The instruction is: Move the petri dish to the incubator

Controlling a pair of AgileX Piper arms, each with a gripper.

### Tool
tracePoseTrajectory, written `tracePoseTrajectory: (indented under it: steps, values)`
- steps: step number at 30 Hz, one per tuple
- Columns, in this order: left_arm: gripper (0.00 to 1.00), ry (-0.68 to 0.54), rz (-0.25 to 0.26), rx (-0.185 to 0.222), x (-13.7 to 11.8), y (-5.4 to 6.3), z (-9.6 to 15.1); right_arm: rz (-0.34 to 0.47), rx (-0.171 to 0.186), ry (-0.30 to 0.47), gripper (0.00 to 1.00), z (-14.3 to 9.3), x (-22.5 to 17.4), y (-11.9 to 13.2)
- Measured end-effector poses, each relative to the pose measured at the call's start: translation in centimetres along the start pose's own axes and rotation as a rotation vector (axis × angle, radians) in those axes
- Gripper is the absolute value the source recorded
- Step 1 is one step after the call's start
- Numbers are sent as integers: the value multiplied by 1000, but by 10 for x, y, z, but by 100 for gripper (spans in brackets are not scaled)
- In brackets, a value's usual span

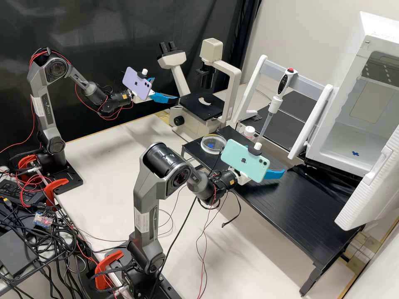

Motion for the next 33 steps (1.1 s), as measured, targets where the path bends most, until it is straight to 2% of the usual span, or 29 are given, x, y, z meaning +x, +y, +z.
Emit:
tracePoseTrajectory:
  steps: [10,13,16,20,23,26,30,33]
  values:
    - [100,0,0,0,0,0,0,-1,0,-1,100,0,-3,0]
    - [100,0,0,0,0,0,0,4,15,7,100,-3,-13,2]
    - [100,0,0,0,0,0,0,13,29,42,100,-10,-24,4]
    - [100,0,0,0,0,0,0,-4,35,129,100,-28,-43,-4]
    - [100,0,0,0,0,0,0,-32,22,210,100,-42,-54,-11]
    - [100,0,0,0,0,0,0,-60,14,246,100,-54,-63,-23]
    - [100,0,0,0,0,0,0,-117,-50,314,100,-70,-71,-40]
    - [100,0,0,0,0,0,0,-134,-74,342,100,-77,-73,-50]
